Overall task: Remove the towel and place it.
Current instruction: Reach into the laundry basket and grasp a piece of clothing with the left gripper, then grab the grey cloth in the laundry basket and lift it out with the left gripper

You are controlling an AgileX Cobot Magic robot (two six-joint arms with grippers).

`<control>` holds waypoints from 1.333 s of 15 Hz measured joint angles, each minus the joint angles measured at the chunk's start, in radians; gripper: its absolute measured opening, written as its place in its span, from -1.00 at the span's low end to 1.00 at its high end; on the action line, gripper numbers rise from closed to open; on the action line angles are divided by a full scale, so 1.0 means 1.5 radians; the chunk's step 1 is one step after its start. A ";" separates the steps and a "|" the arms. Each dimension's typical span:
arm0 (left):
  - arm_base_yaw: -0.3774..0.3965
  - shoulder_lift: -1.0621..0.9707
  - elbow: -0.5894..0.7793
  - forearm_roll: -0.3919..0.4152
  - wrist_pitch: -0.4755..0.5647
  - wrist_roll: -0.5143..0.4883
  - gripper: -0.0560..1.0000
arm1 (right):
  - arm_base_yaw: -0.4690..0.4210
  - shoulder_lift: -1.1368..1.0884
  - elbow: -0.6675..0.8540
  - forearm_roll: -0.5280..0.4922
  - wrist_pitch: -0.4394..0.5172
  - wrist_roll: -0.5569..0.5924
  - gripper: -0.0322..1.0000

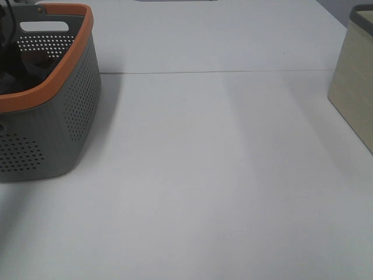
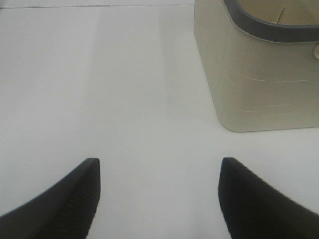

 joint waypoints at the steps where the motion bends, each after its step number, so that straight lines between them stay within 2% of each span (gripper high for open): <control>1: 0.000 0.018 -0.003 -0.004 -0.001 0.013 0.97 | 0.000 0.000 0.000 0.000 0.000 0.000 0.22; 3: 0.000 0.063 -0.005 -0.013 -0.003 0.047 0.97 | 0.000 0.000 0.000 0.000 0.000 0.000 0.22; 10: 0.000 0.090 -0.010 -0.013 -0.082 0.050 0.97 | 0.000 0.000 0.000 0.000 0.000 0.000 0.22; 17: 0.000 0.123 -0.011 -0.005 -0.093 0.052 0.97 | 0.000 0.000 0.000 0.000 0.000 0.000 0.22; 19: 0.000 0.123 -0.012 -0.005 -0.088 0.052 0.85 | 0.000 0.000 0.000 0.000 0.000 0.000 0.22; 20: 0.000 0.123 -0.012 -0.005 -0.087 0.052 0.68 | 0.000 0.000 0.000 0.000 0.000 0.000 0.22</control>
